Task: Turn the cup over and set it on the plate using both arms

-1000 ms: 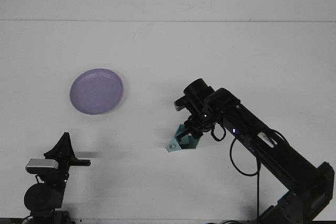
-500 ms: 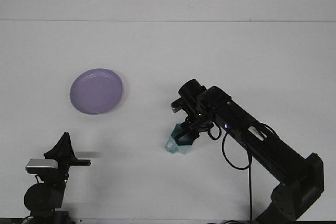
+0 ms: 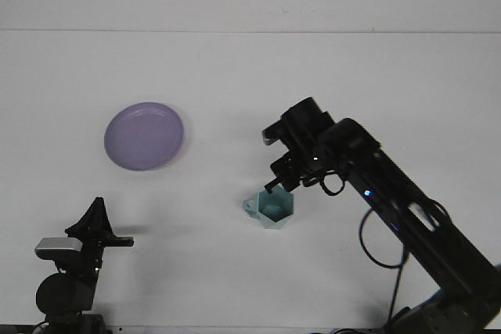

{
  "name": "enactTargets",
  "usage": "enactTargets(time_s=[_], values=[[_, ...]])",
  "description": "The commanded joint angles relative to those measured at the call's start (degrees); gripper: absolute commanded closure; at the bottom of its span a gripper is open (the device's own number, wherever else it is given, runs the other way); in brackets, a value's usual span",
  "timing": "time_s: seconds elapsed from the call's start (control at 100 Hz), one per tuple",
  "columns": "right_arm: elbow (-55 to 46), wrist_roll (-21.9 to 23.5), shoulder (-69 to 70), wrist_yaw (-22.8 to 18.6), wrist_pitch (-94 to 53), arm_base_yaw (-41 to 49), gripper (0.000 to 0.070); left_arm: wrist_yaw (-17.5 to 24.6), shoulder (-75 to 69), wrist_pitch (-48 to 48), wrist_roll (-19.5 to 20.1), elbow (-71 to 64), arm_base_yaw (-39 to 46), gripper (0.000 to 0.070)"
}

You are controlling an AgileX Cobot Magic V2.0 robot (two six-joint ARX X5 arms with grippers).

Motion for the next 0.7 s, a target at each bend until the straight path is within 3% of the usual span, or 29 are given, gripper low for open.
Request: enactTargets(time_s=[0.0,0.04,0.21,0.39,0.69], values=[[1.57,-0.68,-3.56,0.13,1.99,-0.72,0.0632,0.28,-0.09,0.87,-5.31,0.35,0.04,0.0688],[1.40,-0.68,-5.75,0.33,3.56,-1.49,0.0700,1.16,-0.09,0.83,-5.77,1.03,0.04,0.0688],[-4.55,-0.50,-17.38,4.63,12.48,-5.03,0.0700,6.34,1.01,-0.17,-7.61,6.29,0.00,0.0688],[-20.61,0.92,-31.15,6.29,23.19,-8.07,0.0700,9.99,8.85,-5.38,-8.41,16.52,-0.20,0.0688],[-46.27,1.77,-52.37,8.37,40.19,-9.11,0.0700,21.94,33.55,-14.27,-4.81,39.19,-2.73,0.0688]])
